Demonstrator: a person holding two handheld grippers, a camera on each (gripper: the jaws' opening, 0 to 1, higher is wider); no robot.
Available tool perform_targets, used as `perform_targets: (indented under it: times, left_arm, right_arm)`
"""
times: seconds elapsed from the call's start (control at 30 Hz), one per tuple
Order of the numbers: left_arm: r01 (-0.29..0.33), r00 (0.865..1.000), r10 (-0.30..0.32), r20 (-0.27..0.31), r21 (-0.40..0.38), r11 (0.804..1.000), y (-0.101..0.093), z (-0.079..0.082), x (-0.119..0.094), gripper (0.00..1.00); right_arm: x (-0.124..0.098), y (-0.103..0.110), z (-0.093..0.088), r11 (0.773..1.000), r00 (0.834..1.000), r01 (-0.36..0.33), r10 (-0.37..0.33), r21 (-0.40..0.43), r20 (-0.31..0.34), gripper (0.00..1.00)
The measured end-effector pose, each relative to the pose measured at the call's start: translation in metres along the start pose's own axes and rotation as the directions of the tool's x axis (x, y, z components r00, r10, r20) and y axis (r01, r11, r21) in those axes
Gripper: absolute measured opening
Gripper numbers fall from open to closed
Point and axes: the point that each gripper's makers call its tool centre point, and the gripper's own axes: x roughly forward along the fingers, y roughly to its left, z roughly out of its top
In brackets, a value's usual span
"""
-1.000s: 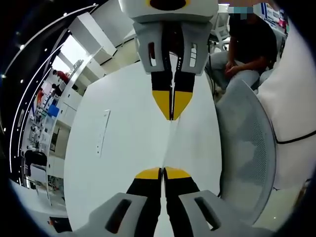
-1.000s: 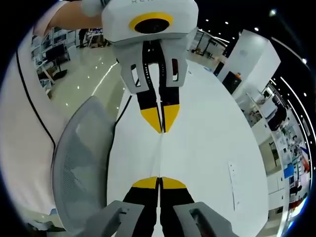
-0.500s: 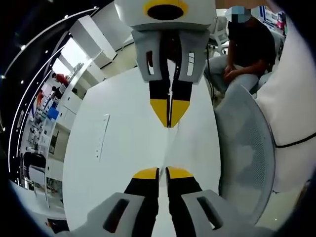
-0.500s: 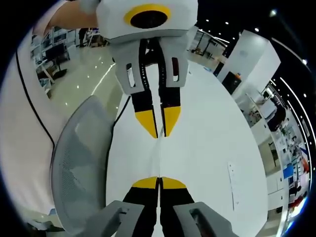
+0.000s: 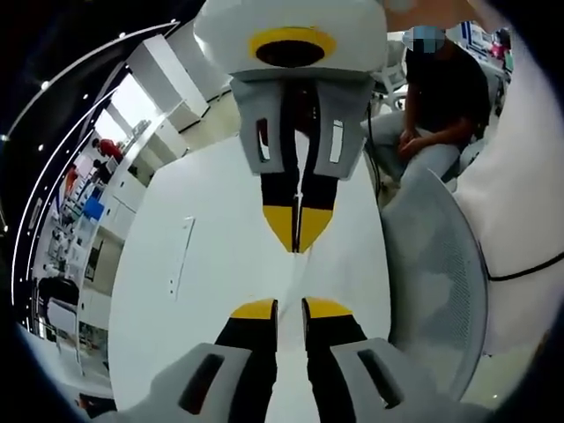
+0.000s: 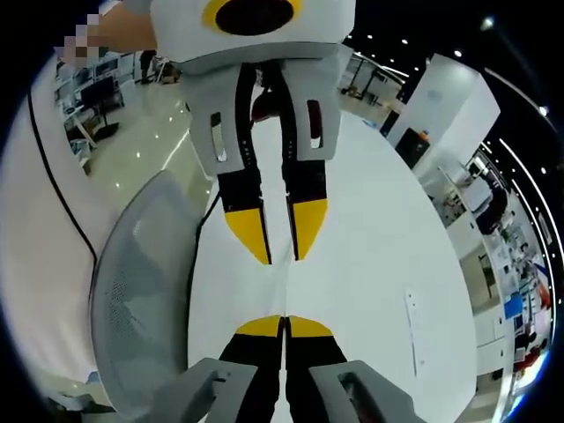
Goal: Arrange the food packaging bags into a neat stack by flattening each bag and aligning their edges.
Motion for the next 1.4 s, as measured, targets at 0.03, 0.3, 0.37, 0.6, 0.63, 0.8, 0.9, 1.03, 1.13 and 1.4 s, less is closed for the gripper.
perform_targets:
  times: [0.03, 0.3, 0.37, 0.6, 0.63, 0.8, 0.9, 1.03, 1.13, 1.4]
  left_arm:
    - [0.000, 1.000, 0.000, 0.004, 0.004, 1.000, 0.000, 0.002, 0.000, 0.09]
    - [0.018, 1.000, -0.019, 0.023, 0.011, 1.000, -0.003, 0.011, 0.003, 0.08]
    - [0.022, 0.999, -0.022, 0.023, 0.014, 1.000, -0.007, 0.014, 0.003, 0.08]
    - [0.035, 0.999, -0.036, 0.025, 0.023, 0.999, -0.011, 0.017, 0.006, 0.09]
    - [0.037, 0.999, -0.037, 0.024, 0.023, 0.999, -0.011, 0.017, 0.007, 0.09]
    - [0.041, 0.999, -0.042, 0.017, 0.029, 0.999, -0.013, 0.016, 0.009, 0.09]
    - [0.046, 0.999, -0.047, 0.013, 0.028, 0.999, -0.015, 0.015, 0.011, 0.08]
    - [0.051, 0.999, -0.051, 0.007, 0.031, 0.998, -0.016, 0.013, 0.013, 0.08]
    - [0.051, 0.999, -0.051, 0.007, 0.030, 0.998, -0.015, 0.012, 0.014, 0.08]
    - [0.061, 0.998, -0.061, 0.002, 0.038, 0.997, -0.018, 0.013, 0.017, 0.07]
  right_arm:
    - [0.000, 0.000, 0.000, 1.000, 1.000, 0.000, 0.000, -0.001, -0.001, 0.00]
    - [0.000, -0.001, 0.003, 1.000, 1.000, 0.003, -0.003, -0.003, 0.002, 0.00]
    - [-0.001, -0.002, 0.004, 1.000, 1.000, 0.004, -0.004, -0.002, 0.003, 0.00]
    - [-0.001, -0.001, 0.006, 1.000, 1.000, 0.003, -0.003, -0.002, 0.006, 0.00]
    - [0.000, -0.001, 0.006, 1.000, 1.000, 0.002, -0.002, -0.001, 0.006, 0.00]
    - [0.001, -0.001, 0.007, 1.000, 1.000, 0.001, 0.000, -0.001, 0.009, 0.00]
    - [0.001, -0.001, 0.007, 1.000, 1.000, 0.001, -0.001, 0.002, 0.011, 0.00]
    - [0.001, -0.001, 0.008, 1.000, 1.000, -0.001, 0.001, 0.004, 0.015, 0.00]
    - [0.001, -0.001, 0.008, 1.000, 1.000, -0.002, 0.002, 0.003, 0.017, 0.00]
    - [0.002, 0.001, 0.011, 1.000, 1.000, -0.006, 0.006, 0.002, 0.023, 0.00]
